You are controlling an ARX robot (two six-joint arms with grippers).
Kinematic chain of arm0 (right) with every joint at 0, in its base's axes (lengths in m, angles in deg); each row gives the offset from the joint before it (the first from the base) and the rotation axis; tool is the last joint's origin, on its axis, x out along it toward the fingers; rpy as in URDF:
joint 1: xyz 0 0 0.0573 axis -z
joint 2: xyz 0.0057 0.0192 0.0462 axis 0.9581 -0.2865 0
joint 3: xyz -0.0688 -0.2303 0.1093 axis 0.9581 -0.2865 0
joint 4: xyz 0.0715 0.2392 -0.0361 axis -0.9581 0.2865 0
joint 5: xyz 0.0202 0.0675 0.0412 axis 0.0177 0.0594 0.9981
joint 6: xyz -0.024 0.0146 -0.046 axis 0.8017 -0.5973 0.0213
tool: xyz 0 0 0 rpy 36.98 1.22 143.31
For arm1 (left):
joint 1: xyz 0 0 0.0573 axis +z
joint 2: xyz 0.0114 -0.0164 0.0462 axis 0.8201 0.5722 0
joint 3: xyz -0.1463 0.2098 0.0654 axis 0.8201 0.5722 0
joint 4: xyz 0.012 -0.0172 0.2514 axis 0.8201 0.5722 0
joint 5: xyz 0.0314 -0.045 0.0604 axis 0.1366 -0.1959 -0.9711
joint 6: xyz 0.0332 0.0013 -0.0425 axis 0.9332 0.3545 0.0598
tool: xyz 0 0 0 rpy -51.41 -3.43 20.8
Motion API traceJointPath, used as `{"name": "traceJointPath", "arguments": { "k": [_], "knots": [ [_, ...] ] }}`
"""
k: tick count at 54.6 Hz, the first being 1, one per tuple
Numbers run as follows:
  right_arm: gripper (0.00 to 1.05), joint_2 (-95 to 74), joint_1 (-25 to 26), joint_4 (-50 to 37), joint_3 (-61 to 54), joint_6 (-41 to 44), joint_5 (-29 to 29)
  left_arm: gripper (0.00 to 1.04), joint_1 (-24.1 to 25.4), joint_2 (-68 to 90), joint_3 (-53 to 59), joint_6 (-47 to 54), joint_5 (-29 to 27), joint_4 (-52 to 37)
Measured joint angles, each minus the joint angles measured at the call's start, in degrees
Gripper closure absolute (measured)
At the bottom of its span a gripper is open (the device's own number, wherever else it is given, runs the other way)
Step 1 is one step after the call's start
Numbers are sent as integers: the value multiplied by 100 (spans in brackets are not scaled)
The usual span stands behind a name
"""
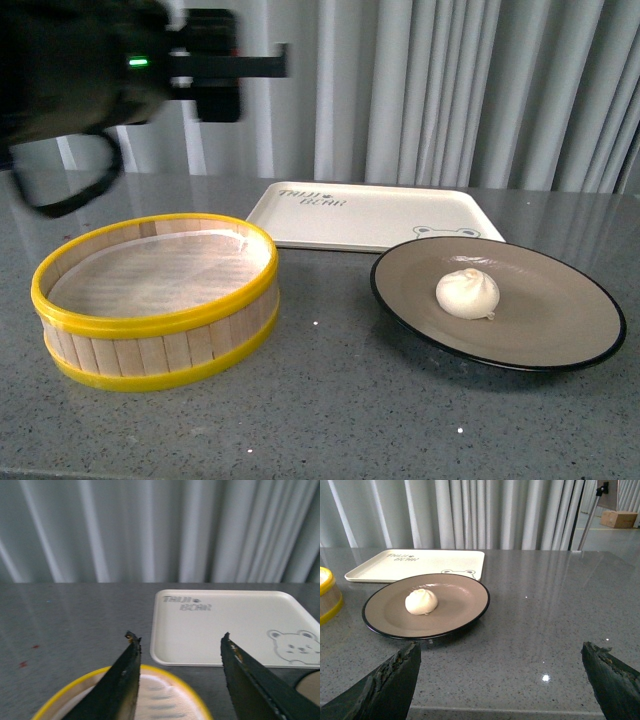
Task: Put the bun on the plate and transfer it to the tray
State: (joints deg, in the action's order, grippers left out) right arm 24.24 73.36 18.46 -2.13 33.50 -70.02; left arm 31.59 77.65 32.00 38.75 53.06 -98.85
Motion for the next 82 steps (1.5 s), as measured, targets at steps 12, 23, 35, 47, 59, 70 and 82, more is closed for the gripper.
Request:
{"name": "traceJointPath", "arguments": {
  "k": [12, 23, 35, 47, 59, 70, 82],
  "knots": [
    [8, 0, 0, 0, 0, 0, 17, 97, 667, -1141, 2120, -70, 595, -643],
    [8, 0, 0, 0, 0, 0, 15, 101, 1060, -1963, 3163, -87, 1016, -872],
    [8, 0, 0, 0, 0, 0, 15, 101, 1451, -2778, 3995, -87, 1377, -861],
    [8, 0, 0, 0, 0, 0, 17, 101, 1714, -3519, 4498, -87, 1609, -625],
    [8, 0, 0, 0, 0, 0, 15, 101, 2173, -4404, 4885, -85, 2192, -118],
    [8, 0, 0, 0, 0, 0, 15, 101, 2341, -4885, 5224, -85, 2229, -17],
    [8, 0, 0, 0, 0, 0, 17, 101, 2341, -5781, 5228, -87, 2243, 758]
  ]
}}
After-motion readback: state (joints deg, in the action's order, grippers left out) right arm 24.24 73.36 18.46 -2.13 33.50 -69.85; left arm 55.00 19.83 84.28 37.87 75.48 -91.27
